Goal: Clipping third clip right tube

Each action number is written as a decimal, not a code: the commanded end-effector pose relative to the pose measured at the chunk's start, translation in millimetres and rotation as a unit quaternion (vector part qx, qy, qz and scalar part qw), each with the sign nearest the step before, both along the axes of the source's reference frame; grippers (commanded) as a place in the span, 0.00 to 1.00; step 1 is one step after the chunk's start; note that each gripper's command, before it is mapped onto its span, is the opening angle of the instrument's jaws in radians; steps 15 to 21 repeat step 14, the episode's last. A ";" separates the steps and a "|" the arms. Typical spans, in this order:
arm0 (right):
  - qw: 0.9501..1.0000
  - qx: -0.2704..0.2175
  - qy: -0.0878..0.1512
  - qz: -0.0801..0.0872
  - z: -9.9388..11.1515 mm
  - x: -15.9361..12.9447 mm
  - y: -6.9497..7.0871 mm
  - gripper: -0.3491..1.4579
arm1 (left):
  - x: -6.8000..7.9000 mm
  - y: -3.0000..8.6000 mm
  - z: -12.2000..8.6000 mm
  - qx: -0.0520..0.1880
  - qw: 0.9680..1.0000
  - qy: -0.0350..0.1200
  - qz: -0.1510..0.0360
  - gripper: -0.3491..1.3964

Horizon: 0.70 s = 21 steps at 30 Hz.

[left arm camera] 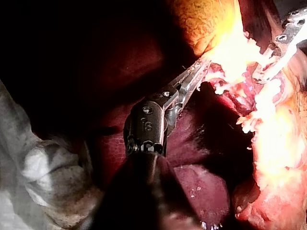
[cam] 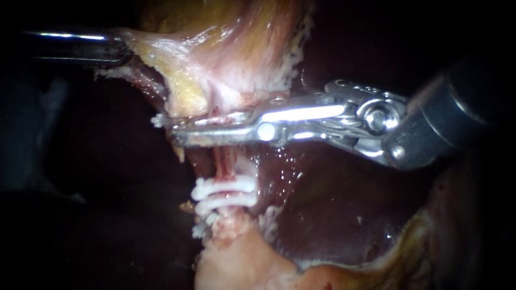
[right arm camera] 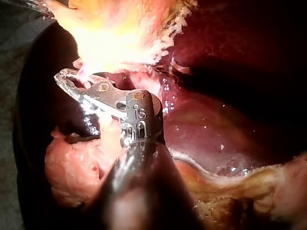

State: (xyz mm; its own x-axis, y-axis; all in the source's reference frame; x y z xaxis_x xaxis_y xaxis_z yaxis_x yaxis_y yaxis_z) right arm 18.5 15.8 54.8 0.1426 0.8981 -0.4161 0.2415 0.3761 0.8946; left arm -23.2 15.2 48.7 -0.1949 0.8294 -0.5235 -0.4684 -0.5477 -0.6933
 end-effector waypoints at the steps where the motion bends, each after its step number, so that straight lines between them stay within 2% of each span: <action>1: 1.000 0.000 -0.001 0.001 0.1 -0.2 0.0 0.00 | 0.0 0.0 0.0 0.000 1.000 0.000 0.000 0.00; 21: 1.000 -0.001 -0.001 0.003 0.3 -0.1 -0.1 0.00 | -0.1 -0.1 0.1 0.000 1.000 0.001 0.000 0.00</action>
